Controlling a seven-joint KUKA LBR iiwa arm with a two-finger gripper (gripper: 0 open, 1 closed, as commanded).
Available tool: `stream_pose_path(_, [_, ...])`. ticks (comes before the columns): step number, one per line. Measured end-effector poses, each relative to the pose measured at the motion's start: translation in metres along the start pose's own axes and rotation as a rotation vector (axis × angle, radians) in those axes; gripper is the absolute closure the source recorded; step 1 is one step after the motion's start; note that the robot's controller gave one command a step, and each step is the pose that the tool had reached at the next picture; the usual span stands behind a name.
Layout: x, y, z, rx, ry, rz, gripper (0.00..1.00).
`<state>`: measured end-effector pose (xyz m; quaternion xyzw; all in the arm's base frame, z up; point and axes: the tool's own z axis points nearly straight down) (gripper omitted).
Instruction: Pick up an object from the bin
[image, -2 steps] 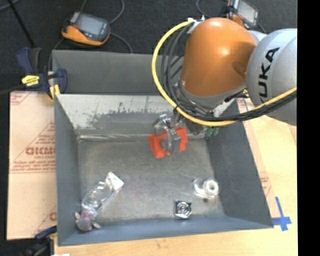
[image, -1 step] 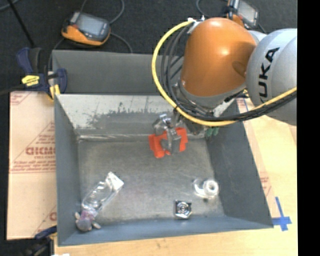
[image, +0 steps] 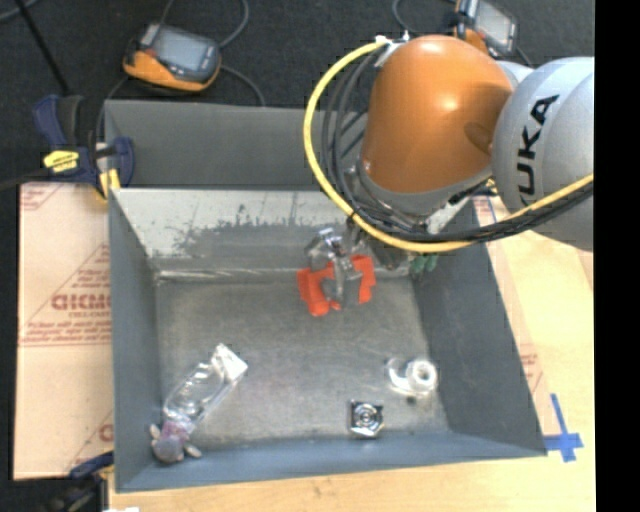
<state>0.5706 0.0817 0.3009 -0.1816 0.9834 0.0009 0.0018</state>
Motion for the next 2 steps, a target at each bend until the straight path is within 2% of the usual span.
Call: stream_pose_path(2, [0.0000, 0.0000, 0.0000, 0.000, 0.000, 0.000, 1.00])
